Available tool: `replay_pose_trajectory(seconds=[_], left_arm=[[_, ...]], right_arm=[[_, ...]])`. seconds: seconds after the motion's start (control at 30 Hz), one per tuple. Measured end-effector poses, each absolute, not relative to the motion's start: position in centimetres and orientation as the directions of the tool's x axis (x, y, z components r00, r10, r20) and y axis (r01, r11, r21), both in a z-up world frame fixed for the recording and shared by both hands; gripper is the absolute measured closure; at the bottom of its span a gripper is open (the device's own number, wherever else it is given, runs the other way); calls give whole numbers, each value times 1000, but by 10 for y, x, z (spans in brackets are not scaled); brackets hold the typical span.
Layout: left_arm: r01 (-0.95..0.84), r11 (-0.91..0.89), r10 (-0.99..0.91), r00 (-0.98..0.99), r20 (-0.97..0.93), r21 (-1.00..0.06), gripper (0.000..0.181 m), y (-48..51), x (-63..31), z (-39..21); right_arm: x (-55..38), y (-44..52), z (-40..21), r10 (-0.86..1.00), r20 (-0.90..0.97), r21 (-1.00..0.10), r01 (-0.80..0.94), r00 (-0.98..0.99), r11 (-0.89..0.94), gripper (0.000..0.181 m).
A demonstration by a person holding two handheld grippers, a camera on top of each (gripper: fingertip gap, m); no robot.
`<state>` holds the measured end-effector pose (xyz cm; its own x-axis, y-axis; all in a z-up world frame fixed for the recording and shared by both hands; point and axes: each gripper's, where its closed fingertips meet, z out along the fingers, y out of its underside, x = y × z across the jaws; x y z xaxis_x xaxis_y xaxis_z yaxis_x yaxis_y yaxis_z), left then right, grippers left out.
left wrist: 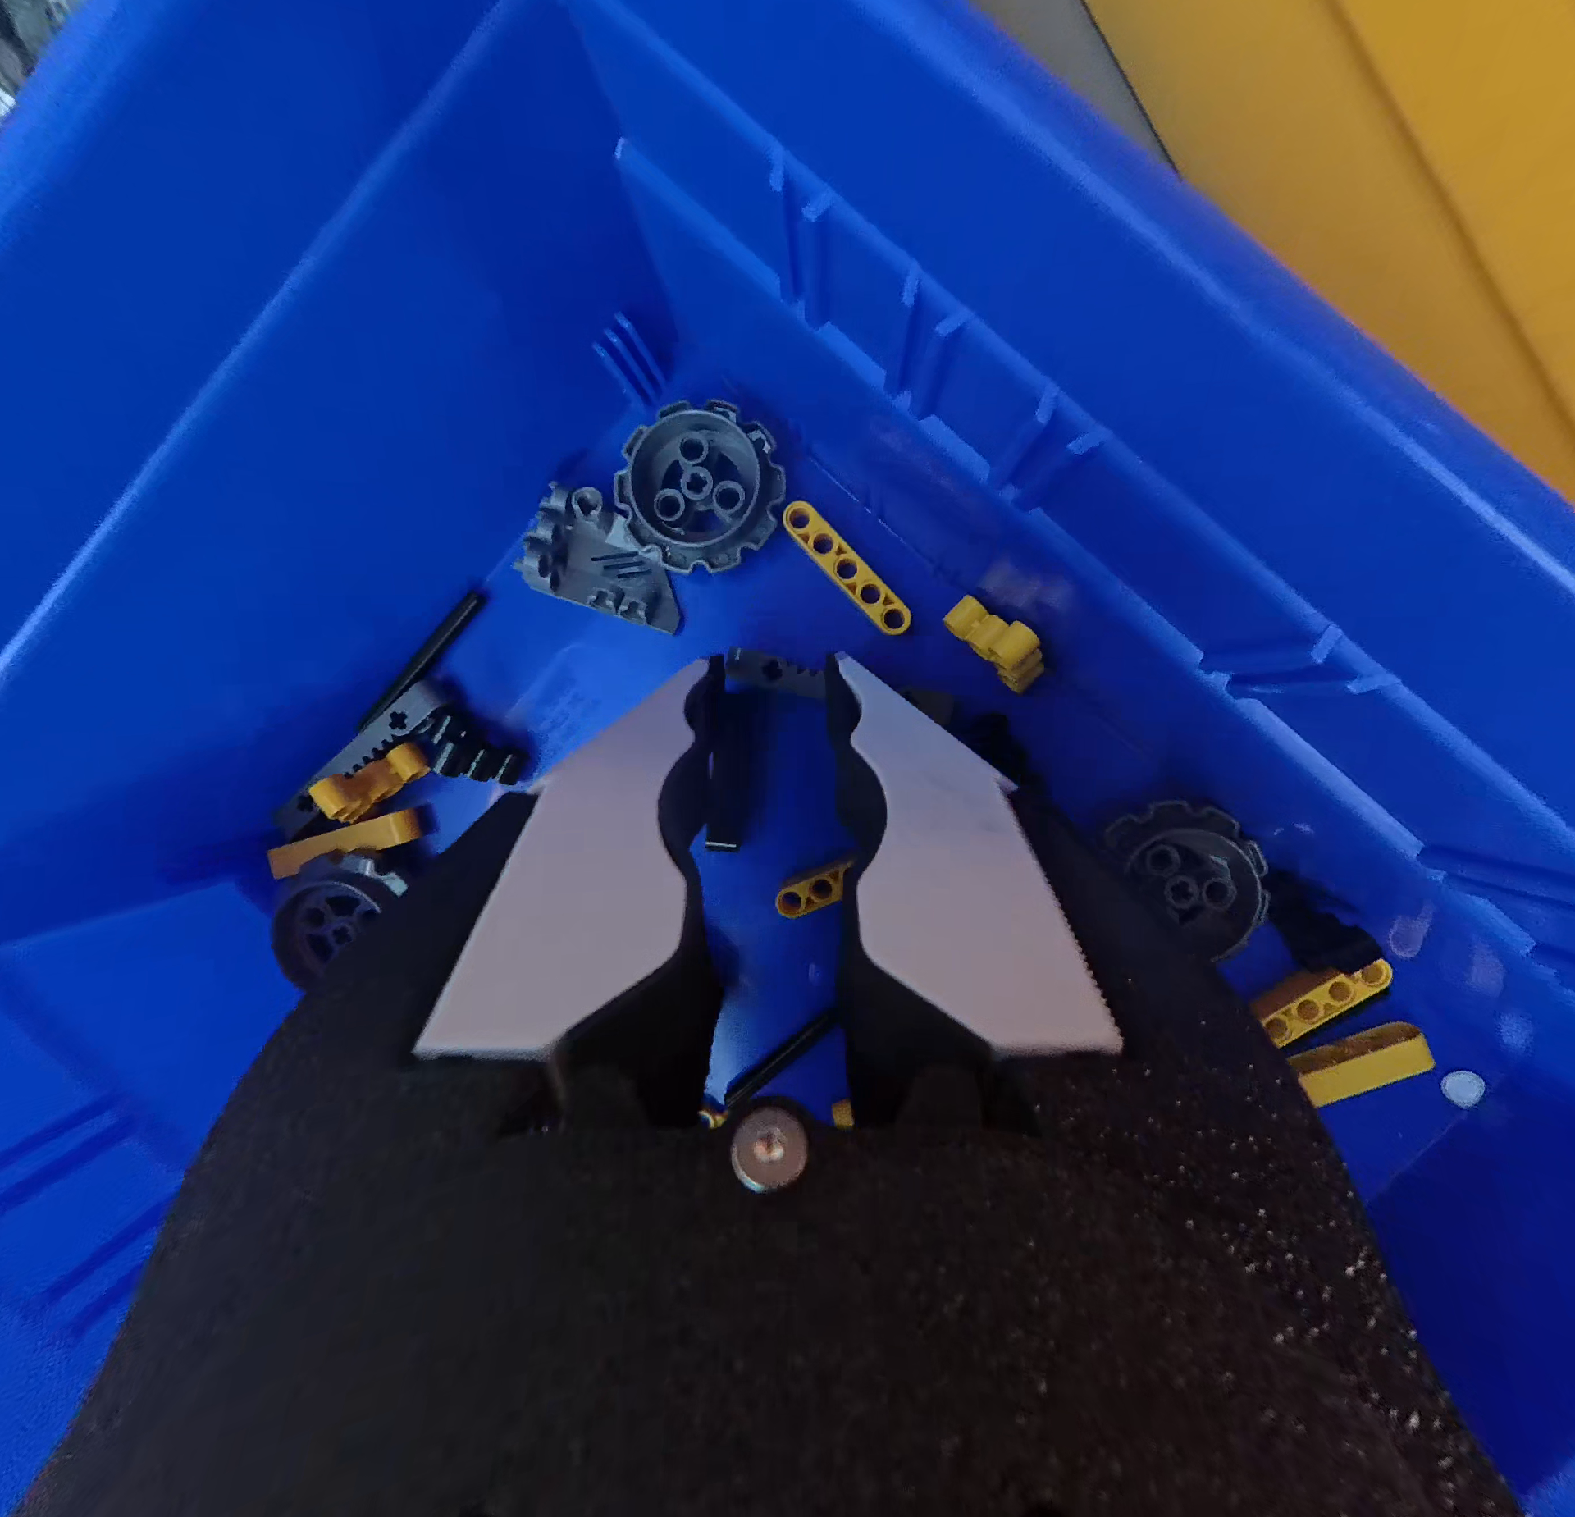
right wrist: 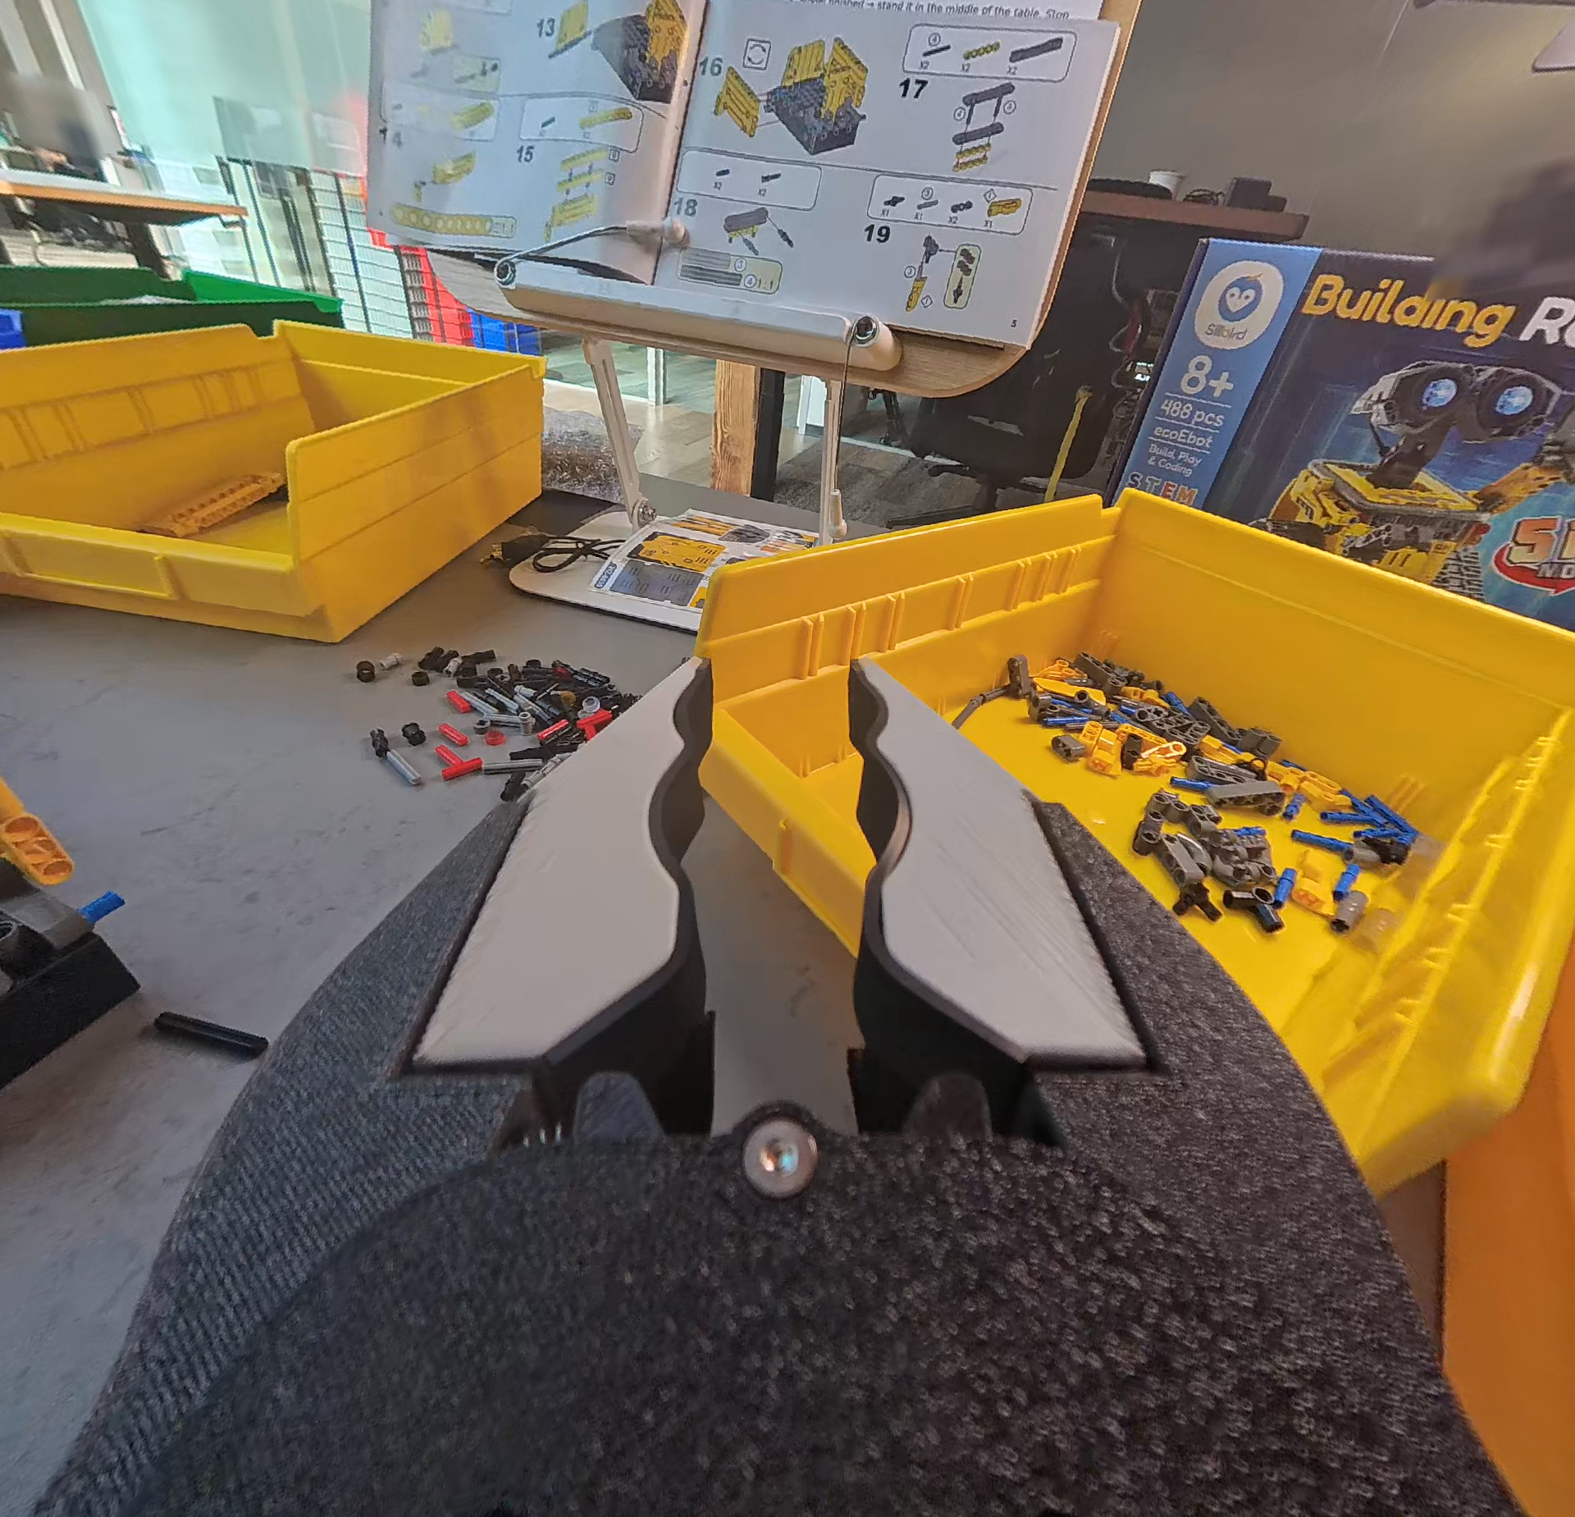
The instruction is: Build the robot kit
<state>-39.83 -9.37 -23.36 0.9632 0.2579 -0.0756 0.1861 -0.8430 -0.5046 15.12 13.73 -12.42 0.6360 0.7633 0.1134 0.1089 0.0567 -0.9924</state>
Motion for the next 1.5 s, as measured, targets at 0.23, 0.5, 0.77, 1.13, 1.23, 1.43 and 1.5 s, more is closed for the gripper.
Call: replay_pose_trajectory(seconds=[0.23, 0.5, 0.77, 1.13, 1.23, 1.43, 1.5], left_arm=[[193, -858, 258, 963, -74, -477, 161, -101, -400, -233], [178, -868, 239, 968, -76, -463, 160, -105, -388, -226], [193, -877, 236, 971, -45, -440, 158, -109, -380, -234], [215, -874, 230, 973, 18, -435, 163, -110, -381, -234], [233, -863, 239, 970, 43, -449, 158, -107, -380, -233], [235, -869, 251, 968, 21, -434, 157, -106, -381, -242], [226, -872, 249, 969, 4, -435, 159, -107, -382, -242]], right_arm=[[150, 135, -124, 774, 113, -992, 108, 624, 58, 150], [149, 134, -124, 780, 113, -992, 108, 615, 58, 150], [147, 132, -125, 788, 116, -992, 114, 605, 58, 150], [145, 131, -127, 797, 117, -991, 125, 593, 53, 150], [145, 131, -128, 798, 116, -991, 125, 591, 52, 150], [144, 130, -128, 802, 115, -991, 126, 586, 50, 150], [144, 130, -129, 803, 114, -991, 127, 585, 48, 150]])
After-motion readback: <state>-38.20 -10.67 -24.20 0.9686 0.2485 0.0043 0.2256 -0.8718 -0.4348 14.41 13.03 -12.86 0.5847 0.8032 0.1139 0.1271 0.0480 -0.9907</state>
